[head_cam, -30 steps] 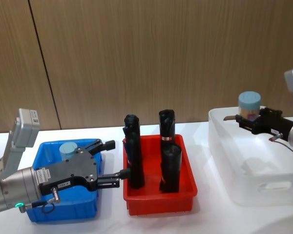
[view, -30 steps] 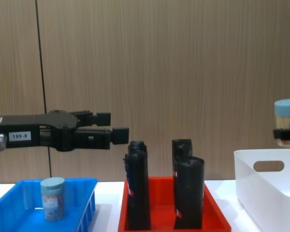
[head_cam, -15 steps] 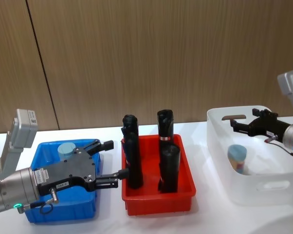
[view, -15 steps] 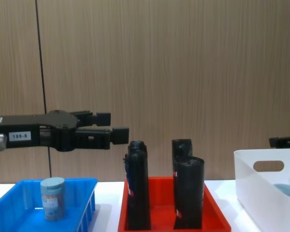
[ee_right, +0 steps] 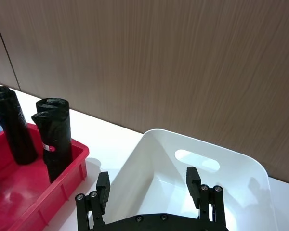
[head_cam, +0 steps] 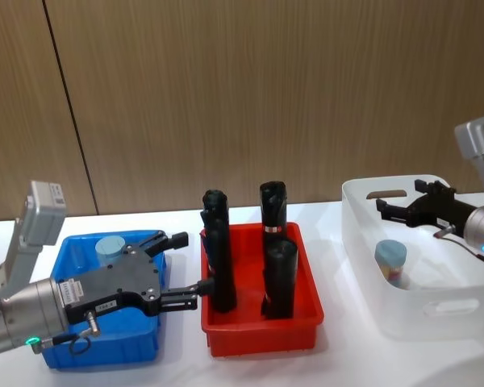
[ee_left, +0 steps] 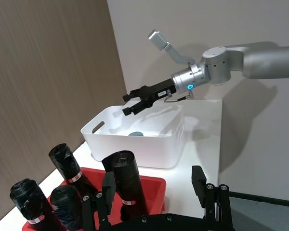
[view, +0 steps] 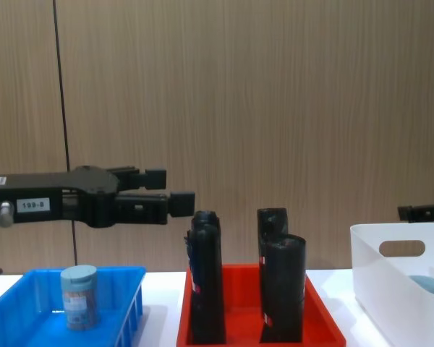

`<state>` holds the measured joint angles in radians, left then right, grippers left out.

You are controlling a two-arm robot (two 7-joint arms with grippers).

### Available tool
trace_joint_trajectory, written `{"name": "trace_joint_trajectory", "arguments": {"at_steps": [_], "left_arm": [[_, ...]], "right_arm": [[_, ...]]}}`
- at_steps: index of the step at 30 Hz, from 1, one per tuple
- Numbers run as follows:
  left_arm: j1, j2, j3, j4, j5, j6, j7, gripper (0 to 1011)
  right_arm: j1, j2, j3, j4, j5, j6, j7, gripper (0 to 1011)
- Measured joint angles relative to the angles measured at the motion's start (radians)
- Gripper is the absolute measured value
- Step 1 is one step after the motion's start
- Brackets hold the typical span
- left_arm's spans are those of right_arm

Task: Pick the cotton swabs from the blue box and place them into the white box.

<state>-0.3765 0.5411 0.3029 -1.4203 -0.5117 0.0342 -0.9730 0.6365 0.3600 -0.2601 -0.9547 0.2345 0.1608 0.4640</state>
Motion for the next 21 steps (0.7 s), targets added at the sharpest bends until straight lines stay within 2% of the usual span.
{"name": "trace_joint_trajectory", "arguments": {"at_steps": [5,21], "left_arm": [[0.006,-0.007,0.007,-0.01,0.014,-0.001,0.043,1004],[0.038,-0.043,0.041,-0.057,0.084,-0.006,0.261,1004]], "right_arm": [[-0.033,-0.001,0.001,-0.041,0.003,-0.006,-0.02,1002],[-0.199,-0.007,0.01,-0.249,0.017,-0.04,-0.122,1002]]}}
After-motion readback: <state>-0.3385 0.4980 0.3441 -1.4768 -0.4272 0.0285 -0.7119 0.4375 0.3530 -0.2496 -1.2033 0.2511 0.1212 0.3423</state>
